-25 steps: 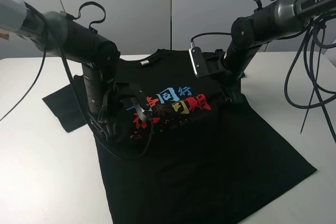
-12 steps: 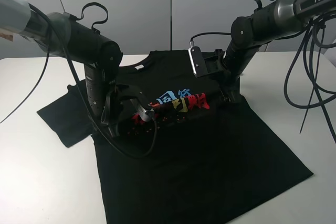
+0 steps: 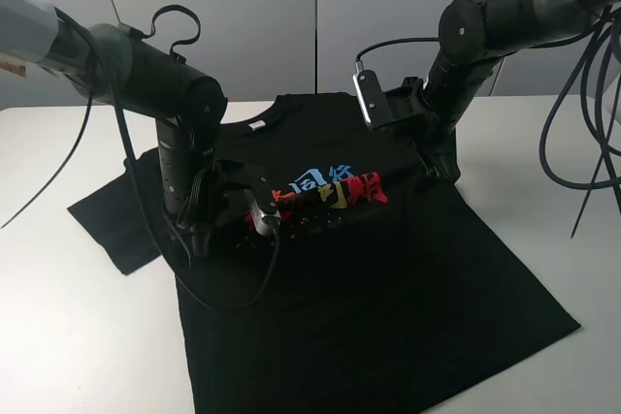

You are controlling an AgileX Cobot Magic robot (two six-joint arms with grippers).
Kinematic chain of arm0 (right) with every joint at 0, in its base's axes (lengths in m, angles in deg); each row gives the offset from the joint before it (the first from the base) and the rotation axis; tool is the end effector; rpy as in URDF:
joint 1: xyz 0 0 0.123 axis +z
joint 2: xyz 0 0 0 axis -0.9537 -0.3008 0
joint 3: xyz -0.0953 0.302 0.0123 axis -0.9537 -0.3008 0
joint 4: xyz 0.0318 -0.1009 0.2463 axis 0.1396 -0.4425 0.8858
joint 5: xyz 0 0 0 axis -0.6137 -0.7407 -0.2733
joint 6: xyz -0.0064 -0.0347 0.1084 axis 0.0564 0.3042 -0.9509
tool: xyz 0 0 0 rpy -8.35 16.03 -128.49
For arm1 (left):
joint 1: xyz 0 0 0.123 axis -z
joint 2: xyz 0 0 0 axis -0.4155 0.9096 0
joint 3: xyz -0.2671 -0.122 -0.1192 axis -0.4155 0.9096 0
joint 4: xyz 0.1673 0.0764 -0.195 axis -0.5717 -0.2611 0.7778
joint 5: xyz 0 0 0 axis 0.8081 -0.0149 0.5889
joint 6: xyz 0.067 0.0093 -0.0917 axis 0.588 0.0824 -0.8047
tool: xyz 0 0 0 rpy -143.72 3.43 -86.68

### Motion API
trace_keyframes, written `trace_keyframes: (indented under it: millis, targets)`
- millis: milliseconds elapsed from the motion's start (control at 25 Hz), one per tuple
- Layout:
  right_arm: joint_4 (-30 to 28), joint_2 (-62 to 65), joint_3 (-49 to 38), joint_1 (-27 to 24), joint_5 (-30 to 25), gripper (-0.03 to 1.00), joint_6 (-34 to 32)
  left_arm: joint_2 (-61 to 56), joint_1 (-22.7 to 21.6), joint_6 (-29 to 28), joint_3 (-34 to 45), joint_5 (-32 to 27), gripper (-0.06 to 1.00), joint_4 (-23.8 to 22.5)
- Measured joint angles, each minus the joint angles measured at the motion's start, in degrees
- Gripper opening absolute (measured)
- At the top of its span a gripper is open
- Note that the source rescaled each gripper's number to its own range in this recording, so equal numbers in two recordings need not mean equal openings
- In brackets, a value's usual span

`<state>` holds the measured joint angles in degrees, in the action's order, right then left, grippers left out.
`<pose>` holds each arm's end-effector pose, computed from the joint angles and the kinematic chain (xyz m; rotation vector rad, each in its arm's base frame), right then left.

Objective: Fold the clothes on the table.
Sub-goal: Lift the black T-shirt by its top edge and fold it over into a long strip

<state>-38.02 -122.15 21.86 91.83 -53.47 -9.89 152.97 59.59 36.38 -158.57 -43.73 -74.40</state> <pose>0.4045 0.1393 0.1254 -2.2564 1.9040 -0.1967 0.3243 -0.2179 0.0744 -1.7699 -2.3885 -0.0960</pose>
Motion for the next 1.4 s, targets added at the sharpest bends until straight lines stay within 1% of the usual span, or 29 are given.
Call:
trace_keyframes:
  millis: [120,240,440,560,760,1040,1160,1200,1280,1400]
  targets:
    - [1.3,0.0,0.0,0.0,-1.8,1.00,2.0,0.1,1.5,2.9,-0.1,-0.2,0.03,-1.8]
    - [1.5,0.0,0.0,0.0,-4.0,1.00,3.8,0.3,3.8,4.5,-0.1,-1.3,0.03,-3.0]
    - [1.5,0.0,0.0,0.0,-4.4,1.00,7.0,0.6,6.9,5.5,-0.1,-4.7,0.03,-2.8]
    - [1.5,0.0,0.0,0.0,-4.4,1.00,9.7,0.9,7.3,5.7,-0.1,-7.1,0.04,-1.2]
    - [1.5,-2.2,0.0,0.0,-2.8,0.99,13.1,0.9,7.3,5.8,0.7,-8.1,0.04,-0.1]
    - [1.5,-3.5,0.0,1.2,0.5,0.98,13.4,0.9,7.3,6.3,1.1,-8.5,0.05,0.4]
    - [1.5,-3.9,0.0,1.6,1.2,0.97,13.5,0.9,7.3,6.4,1.0,-8.5,0.06,0.5]
    - [1.5,-4.1,0.0,1.6,1.2,0.96,13.5,0.9,7.3,6.6,1.0,-8.5,0.06,0.5]
    - [1.5,-4.7,0.0,1.6,1.2,0.90,13.5,0.9,7.3,6.6,1.0,-8.5,0.06,0.5]
    - [1.5,-5.1,0.0,1.7,1.6,0.73,13.8,0.9,7.3,6.7,1.0,-8.5,0.06,0.5]
